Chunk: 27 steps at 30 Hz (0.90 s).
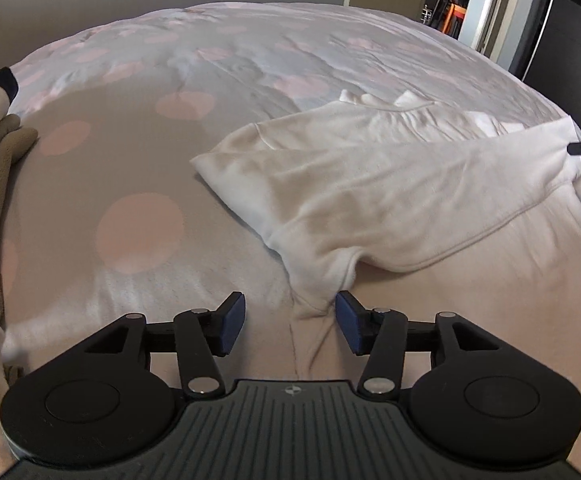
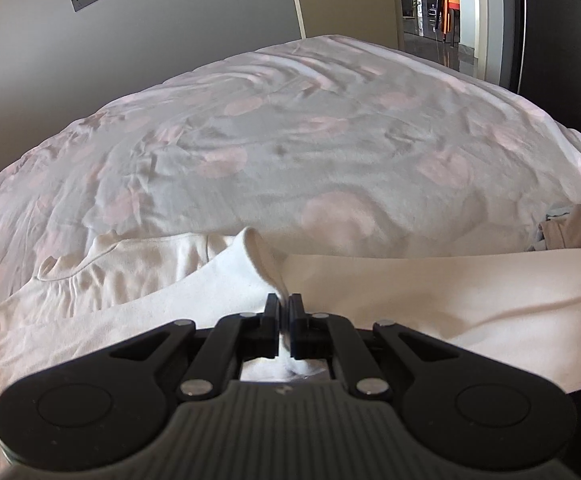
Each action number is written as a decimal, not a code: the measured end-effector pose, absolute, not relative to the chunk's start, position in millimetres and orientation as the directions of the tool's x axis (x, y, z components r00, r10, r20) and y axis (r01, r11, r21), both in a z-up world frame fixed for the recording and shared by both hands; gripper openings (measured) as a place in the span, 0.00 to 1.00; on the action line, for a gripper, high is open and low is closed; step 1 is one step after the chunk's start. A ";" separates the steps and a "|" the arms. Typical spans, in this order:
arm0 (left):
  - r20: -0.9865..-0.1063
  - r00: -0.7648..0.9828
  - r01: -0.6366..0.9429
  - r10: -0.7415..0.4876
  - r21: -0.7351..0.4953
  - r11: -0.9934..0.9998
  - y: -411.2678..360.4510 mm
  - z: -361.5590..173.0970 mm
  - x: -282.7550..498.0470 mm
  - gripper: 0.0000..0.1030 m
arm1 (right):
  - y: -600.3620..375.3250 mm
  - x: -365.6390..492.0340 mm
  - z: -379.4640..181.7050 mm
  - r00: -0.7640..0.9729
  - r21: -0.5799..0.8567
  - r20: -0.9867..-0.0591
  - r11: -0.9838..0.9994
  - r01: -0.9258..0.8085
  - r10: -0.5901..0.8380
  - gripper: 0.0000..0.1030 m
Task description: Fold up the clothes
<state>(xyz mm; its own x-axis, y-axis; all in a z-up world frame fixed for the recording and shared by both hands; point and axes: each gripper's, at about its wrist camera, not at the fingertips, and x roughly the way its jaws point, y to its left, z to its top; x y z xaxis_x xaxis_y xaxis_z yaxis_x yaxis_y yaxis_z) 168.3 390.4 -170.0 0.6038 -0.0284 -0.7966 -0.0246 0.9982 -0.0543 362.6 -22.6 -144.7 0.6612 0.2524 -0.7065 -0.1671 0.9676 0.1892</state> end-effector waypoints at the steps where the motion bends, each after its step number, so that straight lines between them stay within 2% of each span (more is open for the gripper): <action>1: -0.794 0.608 -0.012 -0.026 -0.043 0.999 385.1 -170.7 168.6 0.47 | -22.8 361.9 -145.1 0.659 0.190 -0.708 0.967 -0.168 0.254 0.05; 5: -0.776 0.630 -0.002 0.008 0.008 1.000 370.4 -170.8 168.4 0.52 | -24.2 359.9 -146.5 0.658 0.192 -0.709 0.967 -0.166 0.253 0.05; 7: -0.782 0.618 -0.033 0.079 0.075 0.997 367.6 -175.8 173.1 0.50 | -24.9 358.9 -147.2 0.658 0.192 -0.710 0.967 -0.164 0.253 0.05; 8: -0.782 0.615 -0.044 0.100 0.092 0.995 367.6 -177.7 175.1 0.44 | -25.3 358.4 -147.5 0.657 0.193 -0.710 0.968 -0.163 0.252 0.05; 11: -0.781 0.621 -0.058 0.060 0.030 0.998 375.4 -175.1 175.2 0.08 | -26.4 356.9 -148.5 0.656 0.194 -0.711 0.968 -0.161 0.252 0.05; 15: -0.771 0.624 -0.093 0.129 0.091 0.992 380.9 -162.3 166.3 0.06 | -31.9 352.6 -143.8 0.668 0.196 -0.700 0.968 -0.158 0.251 0.05; 19: -0.822 0.563 -0.071 0.086 0.055 0.996 389.8 -173.3 165.5 0.06 | -34.5 352.8 -153.0 0.644 0.178 -0.729 0.973 -0.149 0.233 0.05; 22: -0.835 0.547 -0.068 0.058 0.025 0.997 393.3 -173.1 167.7 0.10 | -38.2 353.7 -168.0 0.620 0.197 -0.752 0.974 -0.113 0.224 0.05; 24: -0.847 0.530 -0.083 0.035 -0.011 0.996 399.4 -167.2 169.1 0.24 | -38.6 353.8 -169.3 0.619 0.198 -0.752 0.973 -0.115 0.226 0.05; 25: -0.852 0.523 -0.088 0.024 -0.026 0.996 402.4 -163.8 169.0 0.28 | -38.6 353.9 -169.5 0.618 0.198 -0.752 0.973 -0.117 0.228 0.05; 27: -0.848 0.531 -0.084 -0.008 -0.062 0.995 408.1 -154.4 166.4 0.50 | -38.8 354.0 -170.1 0.618 0.198 -0.752 0.973 -0.122 0.230 0.05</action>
